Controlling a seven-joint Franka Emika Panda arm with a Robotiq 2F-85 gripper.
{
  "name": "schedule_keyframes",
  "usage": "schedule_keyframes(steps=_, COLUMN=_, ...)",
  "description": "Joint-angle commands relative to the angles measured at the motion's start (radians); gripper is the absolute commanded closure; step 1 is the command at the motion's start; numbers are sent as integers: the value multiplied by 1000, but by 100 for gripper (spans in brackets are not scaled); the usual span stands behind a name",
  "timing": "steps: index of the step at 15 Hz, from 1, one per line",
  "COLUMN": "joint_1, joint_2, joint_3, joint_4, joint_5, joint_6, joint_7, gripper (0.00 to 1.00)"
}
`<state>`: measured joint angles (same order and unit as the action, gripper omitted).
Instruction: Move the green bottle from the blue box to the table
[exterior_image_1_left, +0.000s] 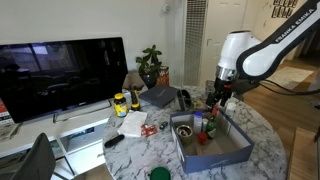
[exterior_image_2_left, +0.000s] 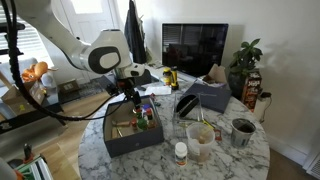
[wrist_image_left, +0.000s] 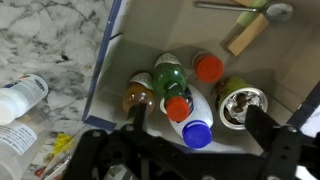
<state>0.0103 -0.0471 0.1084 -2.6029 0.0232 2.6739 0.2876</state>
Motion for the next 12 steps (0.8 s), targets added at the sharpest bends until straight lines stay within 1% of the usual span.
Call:
schedule_keyframes(steps=1, joint_1=15, joint_2=5, joint_3=-18, joint_4=1, joint_5=2, joint_6=5, joint_7=-4, gripper=0)
schedule_keyframes(steps=2, joint_1=15, joint_2=7, joint_3=-18, joint_4=1, joint_5=3, joint_6=6, joint_7=-4, gripper=0)
schedule_keyframes(steps=6, joint_1=-1, joint_2=21, joint_3=-32, joint_4=-2, joint_5=-34, joint_6=35, joint_7=102, gripper=0)
schedule_keyframes(steps=8, joint_1=2, joint_2=32, joint_3=-41, joint_4=0, joint_5=2, joint_6=44, joint_7=104, gripper=0)
schedule_keyframes(steps=9, joint_1=3, joint_2=37, joint_3=-44, joint_4=2, joint_5=6, joint_6=37, joint_7=112, gripper=2)
schedule_keyframes(steps=10, joint_1=5, joint_2=48, joint_3=-45, joint_4=7, joint_5=4, joint_6=29, joint_7=117, gripper=8)
schedule_keyframes(steps=11, joint_1=7, joint_2=57, joint_3=-46, joint_4=10, joint_5=4, joint_6=25, joint_7=120, gripper=10)
schedule_keyframes(steps=12, joint_1=9, joint_2=71, joint_3=-46, joint_4=17, joint_5=2, joint_6=16, joint_7=126, gripper=21)
